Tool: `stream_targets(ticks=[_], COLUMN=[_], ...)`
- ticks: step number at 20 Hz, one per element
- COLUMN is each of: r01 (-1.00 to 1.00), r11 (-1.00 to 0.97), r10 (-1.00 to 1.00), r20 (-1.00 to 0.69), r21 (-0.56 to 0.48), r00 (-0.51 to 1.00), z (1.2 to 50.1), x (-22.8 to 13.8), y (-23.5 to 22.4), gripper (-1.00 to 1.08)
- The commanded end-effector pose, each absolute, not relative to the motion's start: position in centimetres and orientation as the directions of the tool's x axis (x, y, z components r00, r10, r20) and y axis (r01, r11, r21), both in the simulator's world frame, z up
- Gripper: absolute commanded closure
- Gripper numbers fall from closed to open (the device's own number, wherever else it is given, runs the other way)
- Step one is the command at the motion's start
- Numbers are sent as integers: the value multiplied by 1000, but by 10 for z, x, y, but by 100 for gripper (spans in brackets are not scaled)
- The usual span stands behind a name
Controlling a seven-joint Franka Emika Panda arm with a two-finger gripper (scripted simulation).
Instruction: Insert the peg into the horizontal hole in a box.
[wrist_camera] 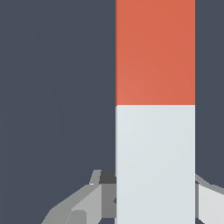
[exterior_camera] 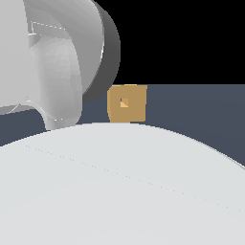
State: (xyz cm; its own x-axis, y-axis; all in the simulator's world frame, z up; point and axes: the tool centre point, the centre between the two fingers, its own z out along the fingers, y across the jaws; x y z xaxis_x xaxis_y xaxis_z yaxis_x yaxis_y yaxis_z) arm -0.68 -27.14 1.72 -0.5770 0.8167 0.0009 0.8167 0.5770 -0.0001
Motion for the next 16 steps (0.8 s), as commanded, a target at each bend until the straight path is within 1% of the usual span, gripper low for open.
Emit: stream_targets(ticks=[1, 9, 16], r01=[817, 820, 837], r11=[577, 572, 548], r10=[817, 820, 837], r20=[0, 1, 1], r21=[0, 0, 0], r00=[-577, -572, -548], z=[17, 18, 24], x=[-7, -8, -11], y=[-272, -265, -235], gripper=[108, 108, 108])
